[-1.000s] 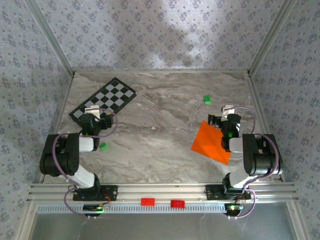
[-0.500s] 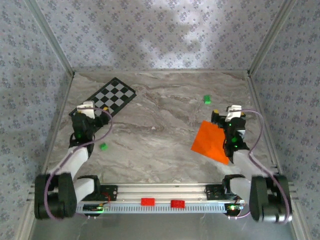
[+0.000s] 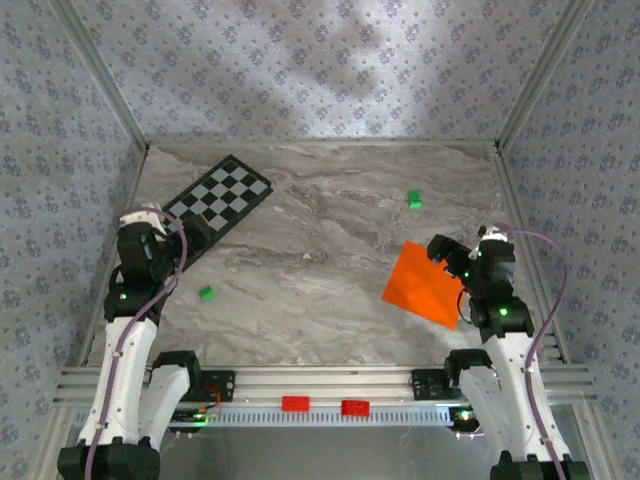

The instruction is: Fold a paper plane with a square sheet of paper (pick it up from the middle)

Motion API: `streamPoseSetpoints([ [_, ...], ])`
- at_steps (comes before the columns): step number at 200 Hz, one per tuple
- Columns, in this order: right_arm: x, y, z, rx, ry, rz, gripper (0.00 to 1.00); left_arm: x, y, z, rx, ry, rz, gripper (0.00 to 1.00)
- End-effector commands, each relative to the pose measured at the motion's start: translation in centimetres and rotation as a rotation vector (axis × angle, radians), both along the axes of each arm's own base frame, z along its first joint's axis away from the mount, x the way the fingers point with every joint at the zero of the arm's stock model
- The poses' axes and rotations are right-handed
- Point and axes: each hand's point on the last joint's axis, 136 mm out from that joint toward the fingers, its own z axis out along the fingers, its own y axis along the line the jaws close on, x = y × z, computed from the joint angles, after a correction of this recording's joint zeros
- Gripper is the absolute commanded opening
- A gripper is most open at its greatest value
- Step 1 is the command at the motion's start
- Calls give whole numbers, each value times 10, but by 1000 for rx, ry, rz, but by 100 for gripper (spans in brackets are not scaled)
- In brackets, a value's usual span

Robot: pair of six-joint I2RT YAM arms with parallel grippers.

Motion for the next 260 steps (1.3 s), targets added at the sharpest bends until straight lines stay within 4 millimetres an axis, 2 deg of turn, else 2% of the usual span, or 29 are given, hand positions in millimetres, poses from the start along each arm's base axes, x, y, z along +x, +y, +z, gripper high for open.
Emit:
streamPoseSetpoints([
  [1, -15, 17, -25, 163, 144, 22, 100, -33, -6, -31, -82, 198, 7, 100],
  [15, -12, 31, -30, 235, 121, 99, 100, -41, 4, -37, -127, 218, 108, 100],
  [41, -14, 25, -47, 273, 157, 21, 99, -43, -34, -25, -181, 154, -130, 100],
  [65, -20, 15, -72, 268, 250, -67, 98, -48, -49, -34, -243, 189, -199, 100],
  [100, -7, 20, -91, 277, 325, -42, 98, -55, -74, -50, -346, 296, -320, 100],
  [135, 5, 15, -111, 204, 419, -48, 99, -56, -92, -53, -434, 326, -400, 100],
  [178, 15, 15, -123, 177, 474, -61, 100, -53, -115, -58, -409, 350, -461, 100],
  [222, 18, 41, -142, 113, 554, 23, 100, -52, -139, -70, -329, 419, -524, 100],
  [260, 16, 75, -153, 63, 614, 121, 100, -51, -135, -73, -272, 431, -510, 100],
])
